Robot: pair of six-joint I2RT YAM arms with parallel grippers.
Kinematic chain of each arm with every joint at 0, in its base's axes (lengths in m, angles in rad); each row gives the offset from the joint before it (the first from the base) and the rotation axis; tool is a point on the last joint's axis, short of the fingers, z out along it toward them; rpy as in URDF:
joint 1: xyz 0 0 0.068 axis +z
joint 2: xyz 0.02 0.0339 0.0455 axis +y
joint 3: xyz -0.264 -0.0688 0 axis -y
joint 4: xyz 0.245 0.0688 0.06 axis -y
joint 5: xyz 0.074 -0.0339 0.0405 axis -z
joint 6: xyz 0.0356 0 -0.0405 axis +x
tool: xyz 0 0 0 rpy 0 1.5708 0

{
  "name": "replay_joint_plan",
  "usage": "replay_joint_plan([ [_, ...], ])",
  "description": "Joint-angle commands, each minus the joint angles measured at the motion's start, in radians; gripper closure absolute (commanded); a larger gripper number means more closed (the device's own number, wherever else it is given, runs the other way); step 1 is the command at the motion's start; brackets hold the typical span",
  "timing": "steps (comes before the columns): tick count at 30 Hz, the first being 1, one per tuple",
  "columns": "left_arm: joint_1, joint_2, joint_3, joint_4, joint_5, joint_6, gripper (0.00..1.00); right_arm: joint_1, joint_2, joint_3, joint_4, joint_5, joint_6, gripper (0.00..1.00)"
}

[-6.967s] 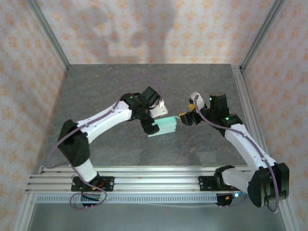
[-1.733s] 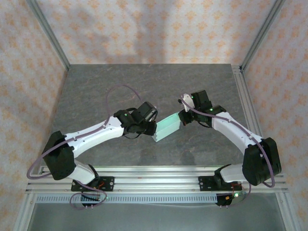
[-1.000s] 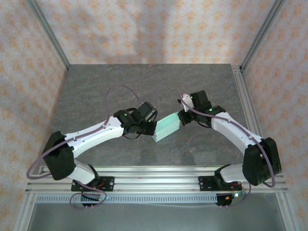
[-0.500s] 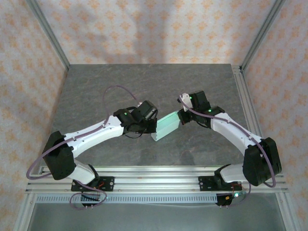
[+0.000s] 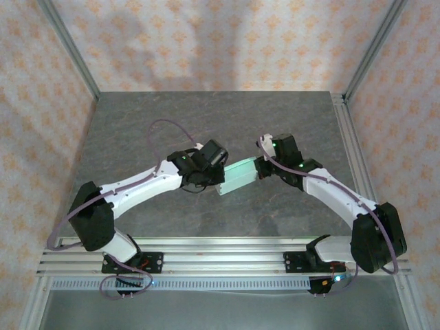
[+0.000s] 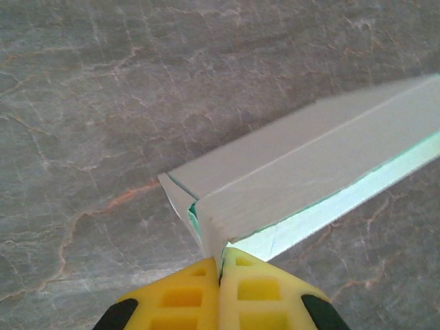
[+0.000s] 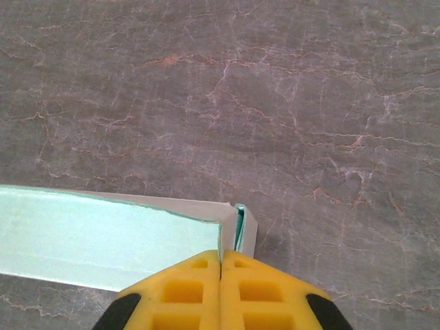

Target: Fold the paper box

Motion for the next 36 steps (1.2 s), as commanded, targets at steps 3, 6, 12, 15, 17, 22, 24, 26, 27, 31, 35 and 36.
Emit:
replay_joint_plan([
  [3,0.015,0.027,0.047,0.004,-0.021,-0.021,1.00,0.027,0.019,-0.011,0.072,-0.013,0.042,1.00],
  [6,0.023,0.038,0.052,0.003,-0.022,-0.022,1.00,0.030,0.023,-0.018,0.094,-0.014,0.054,1.00],
  [12,0.030,0.057,0.056,0.009,-0.017,-0.025,1.00,0.032,0.034,-0.027,0.113,-0.015,0.060,1.00],
  [15,0.032,0.066,0.063,0.007,-0.005,-0.026,1.00,0.031,0.030,-0.036,0.118,-0.019,0.058,1.00],
  [17,0.035,0.065,0.068,0.009,0.006,-0.026,1.00,0.032,0.024,-0.044,0.121,-0.021,0.053,1.00],
  [22,0.047,0.065,0.075,0.024,0.054,-0.037,1.00,0.031,0.018,-0.057,0.130,-0.025,0.049,1.00],
  [24,0.050,0.065,0.077,0.020,0.052,-0.036,1.00,0.032,0.017,-0.060,0.133,-0.027,0.048,1.00],
  [26,0.050,0.065,0.072,0.022,0.055,-0.039,1.00,0.031,0.018,-0.064,0.136,-0.028,0.045,1.00],
  [27,0.049,0.066,0.065,0.028,0.060,-0.043,1.00,0.032,0.017,-0.069,0.142,-0.028,0.043,1.00],
  [31,0.050,0.074,0.027,0.046,0.073,-0.052,1.00,0.032,0.015,-0.097,0.173,-0.027,0.040,1.00],
  [35,0.049,0.072,-0.005,0.059,0.084,-0.063,1.00,0.031,0.006,-0.134,0.210,-0.028,0.037,1.00],
  [36,0.049,0.072,-0.009,0.059,0.085,-0.063,1.00,0.032,0.003,-0.144,0.221,-0.028,0.036,1.00],
])
